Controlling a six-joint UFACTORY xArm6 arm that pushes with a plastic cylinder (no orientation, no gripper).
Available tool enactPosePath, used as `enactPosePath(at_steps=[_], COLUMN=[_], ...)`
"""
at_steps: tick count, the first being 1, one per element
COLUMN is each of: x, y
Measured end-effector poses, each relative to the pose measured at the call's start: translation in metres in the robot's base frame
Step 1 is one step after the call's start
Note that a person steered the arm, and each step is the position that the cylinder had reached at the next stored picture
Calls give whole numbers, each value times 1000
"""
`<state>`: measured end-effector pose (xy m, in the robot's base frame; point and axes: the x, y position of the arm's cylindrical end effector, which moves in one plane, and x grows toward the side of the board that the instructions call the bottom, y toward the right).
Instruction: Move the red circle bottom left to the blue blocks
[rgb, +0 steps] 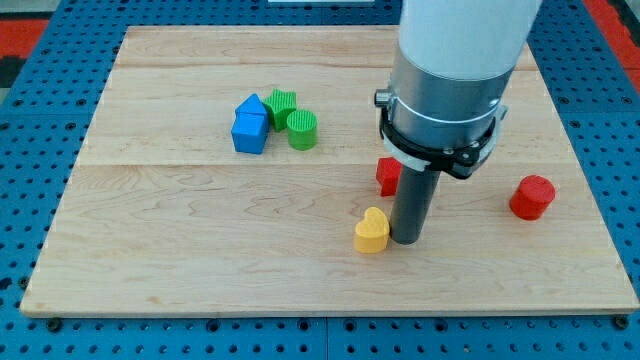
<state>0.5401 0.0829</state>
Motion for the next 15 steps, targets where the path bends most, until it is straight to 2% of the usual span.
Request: enactPosePath(at_steps=[1, 2, 3, 4, 5, 6, 7, 8, 10, 11, 12, 14, 15], x=[-1, -11, 12, -19, -51, -46, -46, -28, -34, -59, -70, -82, -97], y=[15, 114, 191, 226, 206, 130, 114, 135, -45, -87, -97, -158, -140])
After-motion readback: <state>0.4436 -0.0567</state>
